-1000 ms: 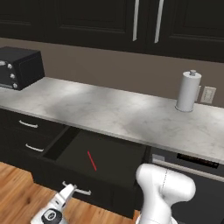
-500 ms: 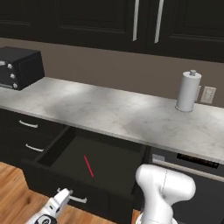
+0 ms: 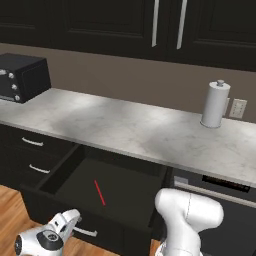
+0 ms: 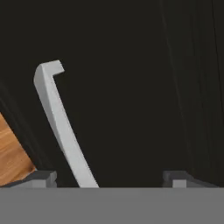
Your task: Take a straw from the drawer in front and place it inside the glass cup on the dining counter.
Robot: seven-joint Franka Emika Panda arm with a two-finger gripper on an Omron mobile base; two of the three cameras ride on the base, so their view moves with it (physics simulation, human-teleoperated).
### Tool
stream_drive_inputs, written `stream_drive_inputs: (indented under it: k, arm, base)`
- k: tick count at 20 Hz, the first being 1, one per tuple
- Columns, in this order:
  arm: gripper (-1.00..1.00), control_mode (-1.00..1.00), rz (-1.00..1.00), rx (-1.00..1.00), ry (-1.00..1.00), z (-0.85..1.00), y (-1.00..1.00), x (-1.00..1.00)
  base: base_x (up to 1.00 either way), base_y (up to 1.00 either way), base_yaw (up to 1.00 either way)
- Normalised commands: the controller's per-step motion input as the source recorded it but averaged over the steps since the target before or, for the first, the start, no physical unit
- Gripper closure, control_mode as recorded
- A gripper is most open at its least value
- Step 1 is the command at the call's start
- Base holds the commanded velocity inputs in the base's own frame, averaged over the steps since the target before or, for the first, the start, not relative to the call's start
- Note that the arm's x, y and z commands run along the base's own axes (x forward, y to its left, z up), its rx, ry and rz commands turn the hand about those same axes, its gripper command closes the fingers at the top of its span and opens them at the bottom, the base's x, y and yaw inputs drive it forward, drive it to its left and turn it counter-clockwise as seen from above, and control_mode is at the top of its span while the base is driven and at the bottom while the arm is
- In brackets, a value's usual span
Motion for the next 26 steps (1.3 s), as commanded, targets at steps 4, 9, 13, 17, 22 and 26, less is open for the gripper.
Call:
stream_drive_inputs:
  k: [4,9,13,17,22,26]
  arm:
    - [-1.0,-1.0,0.0,0.38,0.37,0.79,-0.02,-0.11]
    - [-1.0,-1.0,-0.01,0.25,0.1,0.96,-0.28,-0.53]
    - [-1.0,-1.0,-0.01,0.23,0.01,1.0,-0.46,-0.26]
    - [-1.0,-1.0,-0.02,0.19,0.0,1.0,-0.79,0.1]
    - [-1.0,-1.0,-0.02,0.23,0.01,0.86,-0.83,0.5]
    - [-1.0,-1.0,-0.04,0.2,0.08,0.27,-0.56,0.76]
  base:
    - [0.0,0.0,0.0]
    - [0.0,0.0,0.0]
    - [0.0,0.0,0.0]
    - [0.0,0.0,0.0]
    - [0.0,0.0,0.0]
    - [0.0,0.0,0.0]
